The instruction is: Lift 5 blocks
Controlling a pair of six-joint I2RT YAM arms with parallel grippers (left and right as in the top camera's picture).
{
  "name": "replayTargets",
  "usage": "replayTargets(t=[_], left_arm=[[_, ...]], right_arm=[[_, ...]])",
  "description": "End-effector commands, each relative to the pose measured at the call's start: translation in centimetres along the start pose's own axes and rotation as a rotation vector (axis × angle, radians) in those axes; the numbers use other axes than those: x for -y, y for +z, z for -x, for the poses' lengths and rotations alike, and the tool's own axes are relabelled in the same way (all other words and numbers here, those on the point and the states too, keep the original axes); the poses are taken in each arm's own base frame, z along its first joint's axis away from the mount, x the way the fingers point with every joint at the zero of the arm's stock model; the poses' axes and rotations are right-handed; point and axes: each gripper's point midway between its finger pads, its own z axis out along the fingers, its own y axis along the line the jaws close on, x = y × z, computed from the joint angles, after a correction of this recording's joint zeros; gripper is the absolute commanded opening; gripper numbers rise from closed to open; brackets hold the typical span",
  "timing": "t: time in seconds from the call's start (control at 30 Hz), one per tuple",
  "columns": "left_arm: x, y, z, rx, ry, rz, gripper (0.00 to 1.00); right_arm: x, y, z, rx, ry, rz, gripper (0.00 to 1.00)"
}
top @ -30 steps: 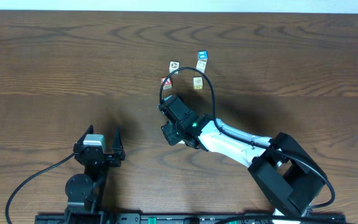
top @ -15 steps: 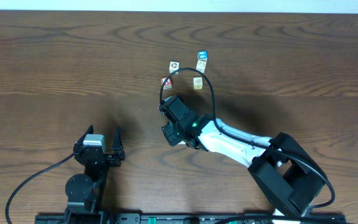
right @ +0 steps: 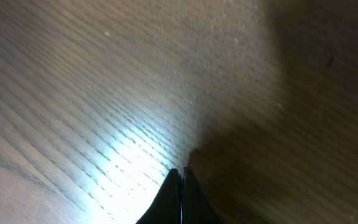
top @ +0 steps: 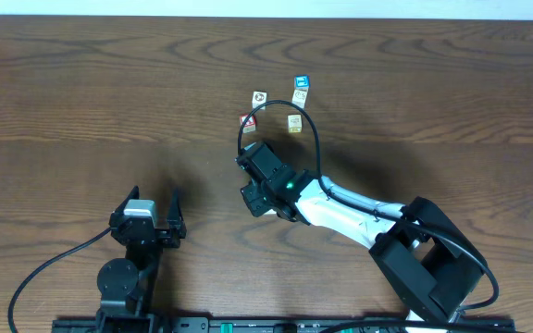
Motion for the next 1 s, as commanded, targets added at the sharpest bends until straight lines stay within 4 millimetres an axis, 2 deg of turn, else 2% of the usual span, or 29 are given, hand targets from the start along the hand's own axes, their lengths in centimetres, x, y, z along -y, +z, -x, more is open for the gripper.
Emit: replayTargets(t=[0.0, 0.33, 0.53, 0.67, 0.8, 0.87, 0.97], left_arm=[[0.1, 0.1, -1.6, -0.052, -0.007, -0.01, 0.73], [0.1, 0.1, -1.6, -0.052, -0.007, -0.01, 0.73], [0.1, 0.1, -1.6, -0.052, -0.007, -0.01, 0.73], [0.1, 0.1, -1.6, -0.052, -0.007, -0.01, 0.73], [0.1, 0.1, -1.6, -0.052, -0.007, -0.01, 0.73], [0.1, 0.1, -1.6, -0.052, -0.007, -0.01, 0.73], [0.1, 0.1, -1.6, -0.052, -0.007, -0.01, 0.73]], right_arm=[[0.0, 0.2, -0.7, -0.022, -0.017, -0.004, 0.01], [-0.6, 0.2, -0.1, 0.0, -0.079, 0.024, 0.01], [-3.2, -0.2, 1.9, 0.073, -0.109, 0.154, 0.01], [-3.8, -1.2, 3.5, 0.086, -0.111, 0.168, 0.01], [-2.4, -4.2, 6.1, 0.106, -0.108, 0.054, 0.01], [-0.8, -6.9, 7.8, 0.141, -0.096, -0.041, 0.01], [1.4, -12.6, 10.1, 0.233, -0.09, -0.169, 0.01]])
